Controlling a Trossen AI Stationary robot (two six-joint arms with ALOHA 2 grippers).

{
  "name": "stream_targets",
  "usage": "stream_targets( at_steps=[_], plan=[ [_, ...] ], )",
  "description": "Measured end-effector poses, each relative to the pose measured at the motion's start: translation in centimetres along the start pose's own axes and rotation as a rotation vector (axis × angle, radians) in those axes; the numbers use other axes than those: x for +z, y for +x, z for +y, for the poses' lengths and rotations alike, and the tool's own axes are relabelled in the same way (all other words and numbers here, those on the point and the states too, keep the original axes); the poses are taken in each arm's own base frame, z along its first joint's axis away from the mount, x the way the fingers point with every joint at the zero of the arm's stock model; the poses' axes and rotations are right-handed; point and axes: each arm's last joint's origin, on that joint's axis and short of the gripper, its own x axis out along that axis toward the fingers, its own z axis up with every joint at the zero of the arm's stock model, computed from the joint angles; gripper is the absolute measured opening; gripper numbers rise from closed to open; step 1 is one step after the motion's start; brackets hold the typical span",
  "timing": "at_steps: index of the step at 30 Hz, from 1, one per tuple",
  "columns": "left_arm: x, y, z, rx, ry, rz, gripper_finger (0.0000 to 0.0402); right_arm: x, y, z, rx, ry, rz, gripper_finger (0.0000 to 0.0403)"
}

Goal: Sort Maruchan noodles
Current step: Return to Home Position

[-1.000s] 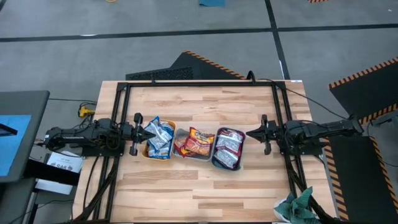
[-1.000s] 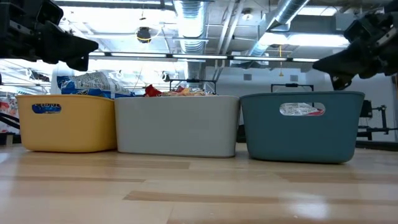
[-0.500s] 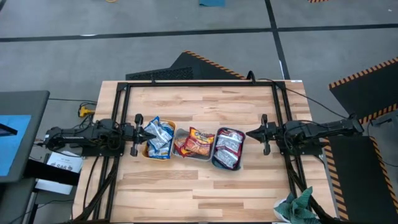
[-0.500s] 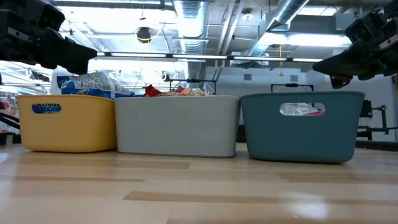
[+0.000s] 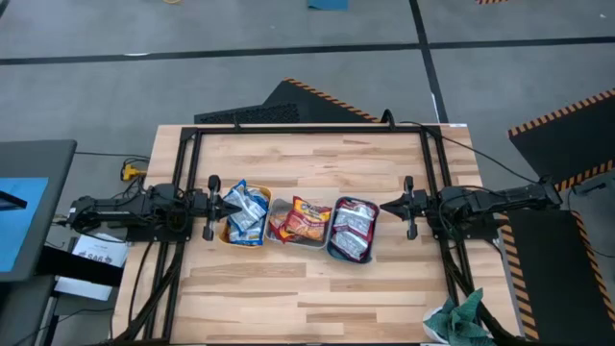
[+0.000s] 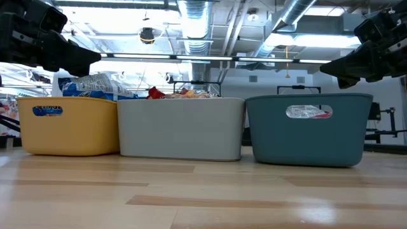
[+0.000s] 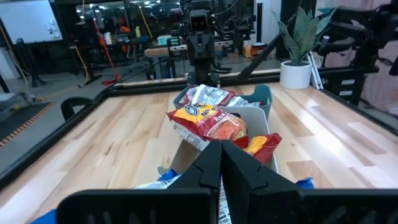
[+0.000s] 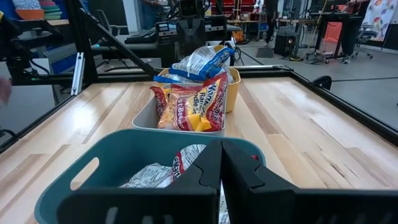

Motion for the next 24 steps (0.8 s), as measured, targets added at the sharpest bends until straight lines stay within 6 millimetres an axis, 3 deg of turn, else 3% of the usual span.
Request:
stream_targets(
  at_steps=[24],
  plan=[
    [0.0, 0.0, 0.0, 0.0, -0.029, 0.0, 0.0, -0.05, 0.01, 0.0, 0.001, 0.0, 0.002, 0.0031]
  ],
)
